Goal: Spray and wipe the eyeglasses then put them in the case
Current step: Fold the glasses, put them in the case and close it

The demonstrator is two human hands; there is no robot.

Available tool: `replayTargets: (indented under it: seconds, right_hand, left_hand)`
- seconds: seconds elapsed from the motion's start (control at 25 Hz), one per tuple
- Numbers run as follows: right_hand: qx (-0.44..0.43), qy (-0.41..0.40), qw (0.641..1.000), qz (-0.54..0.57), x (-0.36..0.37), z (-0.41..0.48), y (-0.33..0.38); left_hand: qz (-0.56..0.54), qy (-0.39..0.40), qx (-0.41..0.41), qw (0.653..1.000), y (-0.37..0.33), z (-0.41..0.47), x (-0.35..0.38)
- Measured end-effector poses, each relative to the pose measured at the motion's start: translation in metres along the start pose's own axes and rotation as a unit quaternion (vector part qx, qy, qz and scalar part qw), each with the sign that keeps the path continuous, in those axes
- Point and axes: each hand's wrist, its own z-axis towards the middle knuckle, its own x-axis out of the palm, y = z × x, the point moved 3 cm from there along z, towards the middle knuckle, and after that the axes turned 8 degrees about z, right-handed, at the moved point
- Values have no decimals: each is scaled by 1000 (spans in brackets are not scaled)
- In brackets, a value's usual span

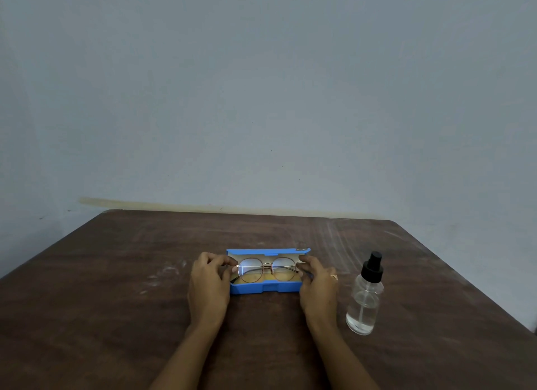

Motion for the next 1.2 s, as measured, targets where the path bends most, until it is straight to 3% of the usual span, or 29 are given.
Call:
replayTargets:
  seconds: [0.68,0.92,1.12,1.2]
  right_hand:
    - [-67,61,983,-158,-12,-13,14]
    - [-73,54,989,-117,-13,-15,11]
    - [-112,-66,991,16,-20,-16,17]
    - [-119,-52,990,46,-20,-18,20]
  left_hand:
    - [-29,9,16,999,1,-2,0]
    - [-71,0,-18,997,2,-3,0]
    - [-74,17,-15,997,6,-1,2]
    - [-55,34,1,998,3,-1,3]
